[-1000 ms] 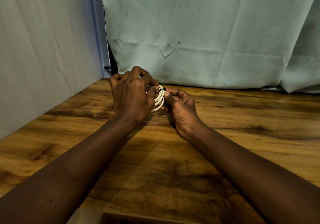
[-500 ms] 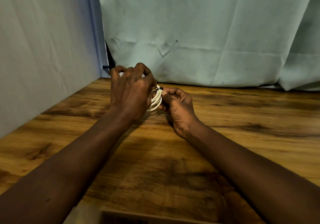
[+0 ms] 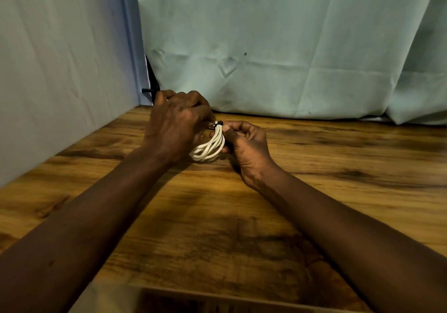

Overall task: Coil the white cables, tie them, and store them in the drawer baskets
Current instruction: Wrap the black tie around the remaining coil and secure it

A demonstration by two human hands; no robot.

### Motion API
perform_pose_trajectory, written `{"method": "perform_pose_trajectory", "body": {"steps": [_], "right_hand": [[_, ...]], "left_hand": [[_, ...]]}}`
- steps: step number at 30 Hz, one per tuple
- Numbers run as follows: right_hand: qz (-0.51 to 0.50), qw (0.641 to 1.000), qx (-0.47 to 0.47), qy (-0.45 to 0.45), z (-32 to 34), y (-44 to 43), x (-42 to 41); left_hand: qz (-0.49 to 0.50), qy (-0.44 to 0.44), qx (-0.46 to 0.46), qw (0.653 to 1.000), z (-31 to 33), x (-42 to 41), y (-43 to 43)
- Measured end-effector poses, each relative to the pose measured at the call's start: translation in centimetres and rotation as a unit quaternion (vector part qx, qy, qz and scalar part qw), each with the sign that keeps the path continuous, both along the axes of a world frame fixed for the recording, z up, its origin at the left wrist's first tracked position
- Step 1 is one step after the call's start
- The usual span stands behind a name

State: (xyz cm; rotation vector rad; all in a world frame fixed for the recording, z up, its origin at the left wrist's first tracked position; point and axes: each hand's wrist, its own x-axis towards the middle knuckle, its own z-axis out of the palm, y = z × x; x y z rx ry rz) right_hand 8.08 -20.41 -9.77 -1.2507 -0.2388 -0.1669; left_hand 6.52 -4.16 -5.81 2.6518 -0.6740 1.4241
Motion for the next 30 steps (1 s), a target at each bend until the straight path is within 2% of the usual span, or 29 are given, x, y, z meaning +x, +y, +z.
{"method": "perform_pose_trajectory", "body": {"steps": [6,15,22,26,30], "right_hand": [[-0.004,0.999,0.02,0.035,-0.3,-0.3,0.6],[0.007,0.997,-0.054,0.061,-0.7,-0.8,1.8],[0.09,0.987,-0.126,0.038,-0.2,-1.7,1.4],[0.047,0.978,-0.201,0.013,-0.2,-1.9,1.4],[0.029,0.973,-0.23,-0.012,-0.5,-1.7,1.5]], "left_hand": [[0.01,0.003,0.048,0.999,-0.3,0.5,-0.7],[-0.065,0.048,0.048,0.996,-0.8,0.8,-0.4],[-0.099,0.11,-0.032,0.989,-1.1,0.9,-0.1],[-0.082,0.12,-0.004,0.989,-1.4,1.5,-0.4],[-0.058,0.124,0.018,0.99,-1.7,2.0,-0.3]]}}
